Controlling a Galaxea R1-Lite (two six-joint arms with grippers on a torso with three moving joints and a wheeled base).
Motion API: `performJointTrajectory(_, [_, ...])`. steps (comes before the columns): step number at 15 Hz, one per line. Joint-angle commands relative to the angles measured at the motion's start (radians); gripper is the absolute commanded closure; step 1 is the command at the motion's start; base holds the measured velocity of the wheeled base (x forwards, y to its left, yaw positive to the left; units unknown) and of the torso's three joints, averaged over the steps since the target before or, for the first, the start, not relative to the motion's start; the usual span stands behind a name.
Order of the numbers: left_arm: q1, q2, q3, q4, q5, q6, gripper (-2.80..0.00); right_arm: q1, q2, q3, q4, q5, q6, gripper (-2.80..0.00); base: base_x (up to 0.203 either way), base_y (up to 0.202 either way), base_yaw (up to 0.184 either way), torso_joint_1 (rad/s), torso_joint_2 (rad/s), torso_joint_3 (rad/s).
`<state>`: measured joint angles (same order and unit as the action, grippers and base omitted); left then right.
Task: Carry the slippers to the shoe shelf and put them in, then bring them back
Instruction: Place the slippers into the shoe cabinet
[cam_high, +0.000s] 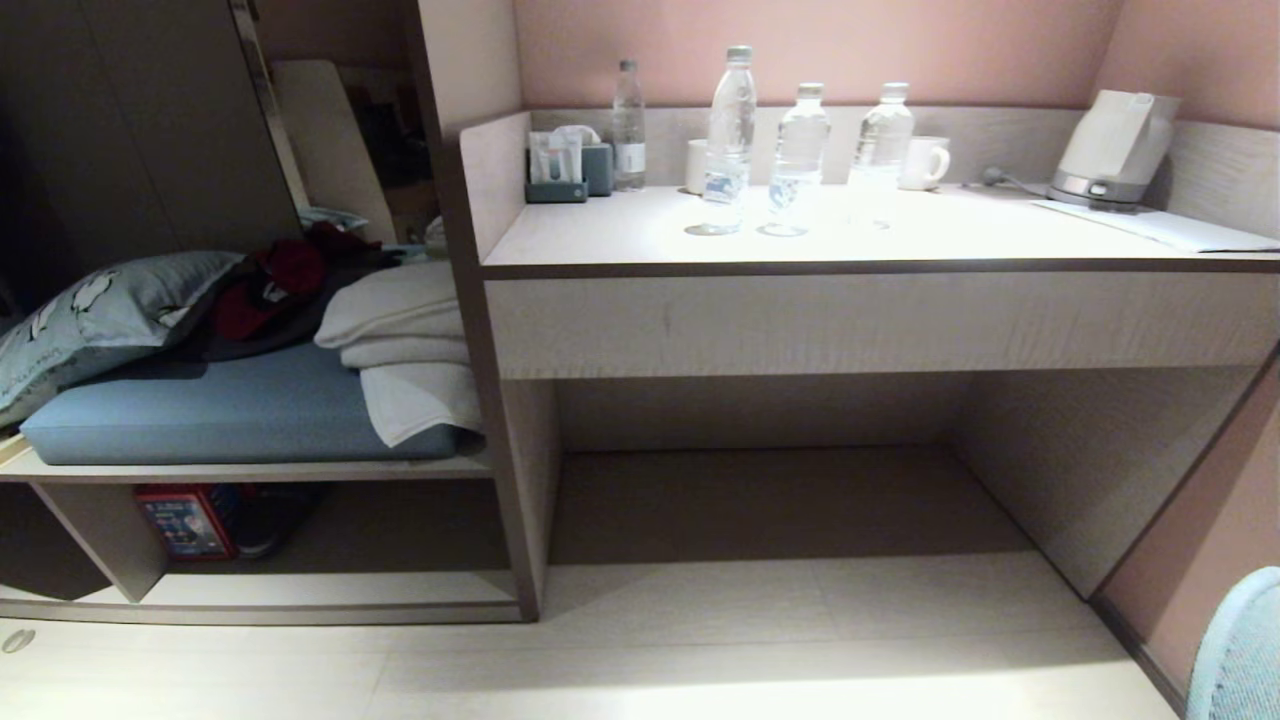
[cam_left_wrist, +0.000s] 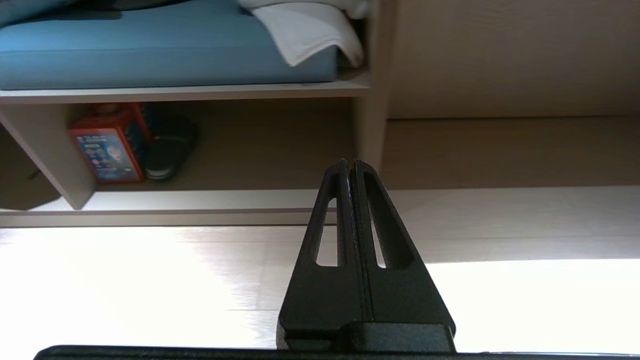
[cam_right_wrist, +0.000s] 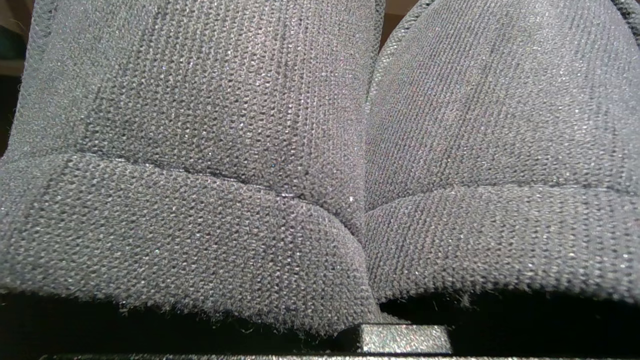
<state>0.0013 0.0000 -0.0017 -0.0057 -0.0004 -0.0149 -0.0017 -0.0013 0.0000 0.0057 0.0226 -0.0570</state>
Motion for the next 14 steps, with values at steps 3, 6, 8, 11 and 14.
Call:
performJointTrajectory(3, [0.0, 0.0, 0.0, 0.0, 0.0, 0.0, 0.0, 0.0, 0.0, 0.002, 0.0, 0.0, 0.0, 0.0, 0.0, 0.193, -0.002, 0.0, 0.0, -0.001])
performJointTrajectory(6, [0.0, 0.002, 0.0, 0.0, 0.0, 0.0, 0.0, 0.0, 0.0, 0.002, 0.0, 0.0, 0.0, 0.0, 0.0, 0.197, -0.001, 0.004, 0.0, 0.004])
performJointTrajectory(8, [0.0, 0.0, 0.0, 0.0, 0.0, 0.0, 0.0, 0.0, 0.0, 0.002, 0.0, 0.0, 0.0, 0.0, 0.0, 0.194, -0.004, 0.002, 0.0, 0.005])
performJointTrajectory(11, [0.0, 0.0, 0.0, 0.0, 0.0, 0.0, 0.0, 0.0, 0.0, 0.002, 0.0, 0.0, -0.001, 0.0, 0.0, 0.195, -0.002, 0.001, 0.0, 0.002])
performJointTrajectory(14, [0.0, 0.002, 0.0, 0.0, 0.001, 0.0, 0.0, 0.0, 0.0, 0.002, 0.0, 0.0, 0.0, 0.0, 0.0, 0.197, -0.002, 0.004, 0.0, 0.002])
